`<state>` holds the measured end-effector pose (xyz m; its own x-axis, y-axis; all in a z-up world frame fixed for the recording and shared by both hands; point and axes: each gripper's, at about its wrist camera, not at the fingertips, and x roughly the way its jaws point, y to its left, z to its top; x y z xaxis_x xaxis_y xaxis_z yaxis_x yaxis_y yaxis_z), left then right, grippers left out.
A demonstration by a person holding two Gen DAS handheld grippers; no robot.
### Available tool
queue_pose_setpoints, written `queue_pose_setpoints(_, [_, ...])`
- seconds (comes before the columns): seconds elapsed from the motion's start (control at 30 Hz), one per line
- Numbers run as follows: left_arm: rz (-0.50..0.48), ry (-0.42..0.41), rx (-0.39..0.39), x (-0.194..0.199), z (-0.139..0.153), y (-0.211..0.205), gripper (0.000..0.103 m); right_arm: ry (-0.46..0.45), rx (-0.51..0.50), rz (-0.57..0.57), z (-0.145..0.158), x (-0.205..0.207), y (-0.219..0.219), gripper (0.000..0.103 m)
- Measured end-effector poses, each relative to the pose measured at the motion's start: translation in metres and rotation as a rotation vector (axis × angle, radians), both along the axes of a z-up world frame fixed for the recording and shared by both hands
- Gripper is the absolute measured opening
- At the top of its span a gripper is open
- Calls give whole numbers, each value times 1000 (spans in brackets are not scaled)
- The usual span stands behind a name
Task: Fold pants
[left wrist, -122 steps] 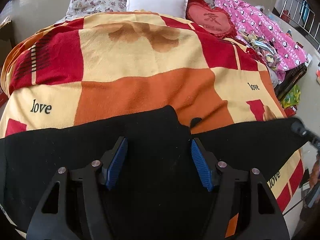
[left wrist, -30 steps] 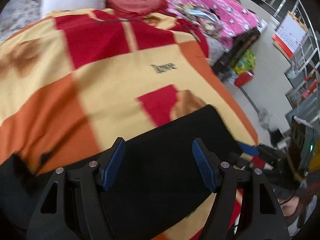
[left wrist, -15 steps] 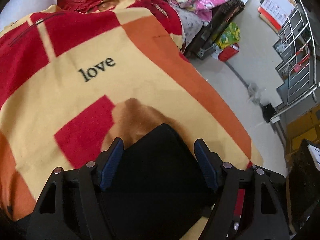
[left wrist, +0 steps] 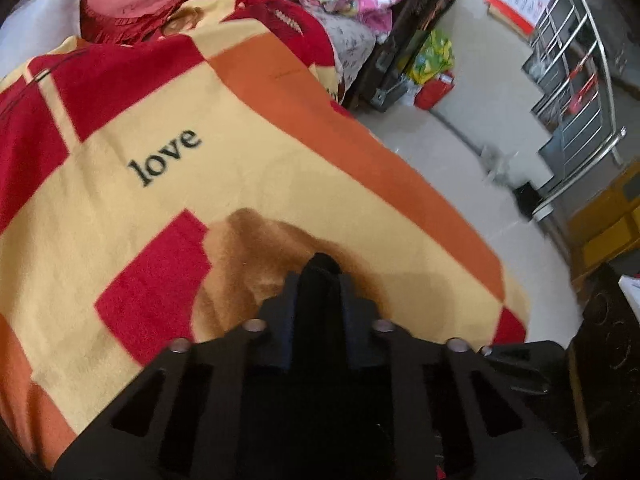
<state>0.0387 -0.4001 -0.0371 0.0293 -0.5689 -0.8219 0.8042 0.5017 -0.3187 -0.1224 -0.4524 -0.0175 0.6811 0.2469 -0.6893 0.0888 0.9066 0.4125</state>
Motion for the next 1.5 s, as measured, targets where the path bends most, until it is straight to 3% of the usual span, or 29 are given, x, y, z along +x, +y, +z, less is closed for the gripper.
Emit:
queue_pose_setpoints(0.27, [58, -67, -166, 2, 76, 72, 13, -150, -53, 127, 67, 8, 47, 15])
queue_pose_setpoints(0.43, [175, -98, -212, 5, 108, 157, 13, -221, -41, 278, 97, 18, 103, 14])
queue_pose_setpoints(0.57, [308, -113, -163, 6, 95, 223, 13, -202, -26, 412, 88, 35, 157, 14])
queue_pose_setpoints(0.63, [397, -129, -114, 8, 82, 254, 13, -154, -19, 471, 69, 49, 185, 15])
queue_pose_setpoints(0.7, [477, -87, -72, 12, 62, 284, 13, -83, -1, 520, 43, 67, 211, 16])
queue_pose_setpoints(0.8, [555, -50, -56, 8, 42, 310, 14, 64, -18, 566, 11, 86, 243, 26])
queue_pose_setpoints(0.83, [578, -62, -39, 5, 38, 316, 16, 45, -14, 570, 16, 84, 245, 31])
queue_pose_setpoints(0.97, [587, -71, -54, -11, 37, 326, 36, -59, 119, 596, 58, 68, 216, 38])
queue_pose_setpoints(1.07, [586, -65, -106, -21, 40, 320, 56, -108, -9, 482, 76, 61, 186, 38])
queue_pose_setpoints(1.13, [596, -70, -113, -22, 40, 314, 65, -68, -120, 398, 69, 70, 172, 38])
queue_pose_setpoints(1.23, [617, -68, -83, -20, 32, 302, 66, 0, -123, 368, 44, 87, 160, 38])
queue_pose_setpoints(1.4, [651, -42, -37, -8, 9, 283, 65, 32, -156, 371, 17, 103, 169, 38])
queue_pose_setpoints(1.43, [645, -40, -32, -7, 6, 279, 61, 39, -145, 367, 10, 110, 163, 39])
queue_pose_setpoints(1.47, [637, -44, -24, -6, 4, 275, 40, 42, -137, 363, 8, 112, 162, 39])
queue_pose_setpoints(1.5, [632, -51, -4, -6, 2, 272, 30, 41, -131, 361, 8, 114, 162, 39])
